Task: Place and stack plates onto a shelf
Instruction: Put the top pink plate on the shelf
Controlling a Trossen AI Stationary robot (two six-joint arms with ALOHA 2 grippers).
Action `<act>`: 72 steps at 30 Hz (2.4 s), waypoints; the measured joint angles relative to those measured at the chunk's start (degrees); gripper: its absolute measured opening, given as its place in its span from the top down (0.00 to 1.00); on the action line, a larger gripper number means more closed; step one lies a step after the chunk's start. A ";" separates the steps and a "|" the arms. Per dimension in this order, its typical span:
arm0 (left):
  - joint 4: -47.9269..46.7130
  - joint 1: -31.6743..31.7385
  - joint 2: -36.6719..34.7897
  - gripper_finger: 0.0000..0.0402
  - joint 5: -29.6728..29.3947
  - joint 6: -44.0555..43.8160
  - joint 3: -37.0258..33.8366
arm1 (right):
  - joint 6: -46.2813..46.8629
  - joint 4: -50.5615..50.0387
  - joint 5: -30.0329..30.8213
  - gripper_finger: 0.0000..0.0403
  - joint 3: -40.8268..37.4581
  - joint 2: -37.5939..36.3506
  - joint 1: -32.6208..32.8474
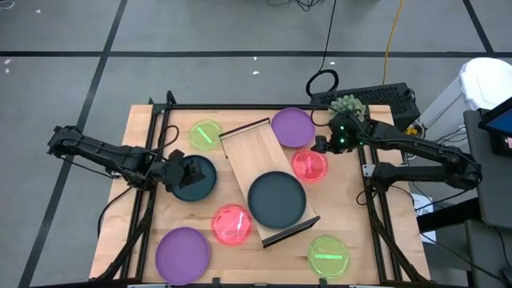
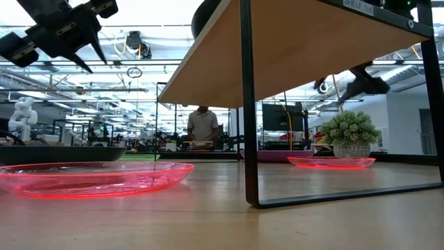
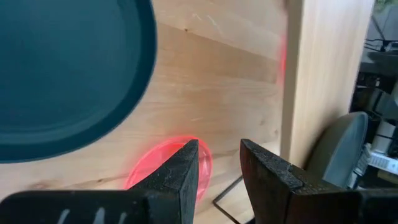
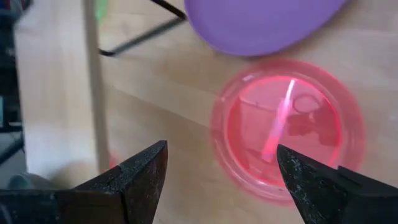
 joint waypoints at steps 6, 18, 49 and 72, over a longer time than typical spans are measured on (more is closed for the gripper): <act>3.72 0.00 0.00 0.70 -0.35 3.36 0.00 | -1.67 0.50 -1.52 0.30 -6.35 0.05 -1.71; 6.29 0.52 0.00 0.70 0.13 8.06 0.00 | 3.09 8.13 -4.50 0.30 -18.26 0.09 -1.75; 8.06 0.52 0.00 0.70 1.12 17.57 0.00 | 3.42 -2.46 4.12 0.47 -16.13 -2.84 -1.50; 8.31 0.52 0.00 0.70 1.12 18.44 0.00 | 3.37 8.46 4.46 0.53 -26.25 -2.98 -1.91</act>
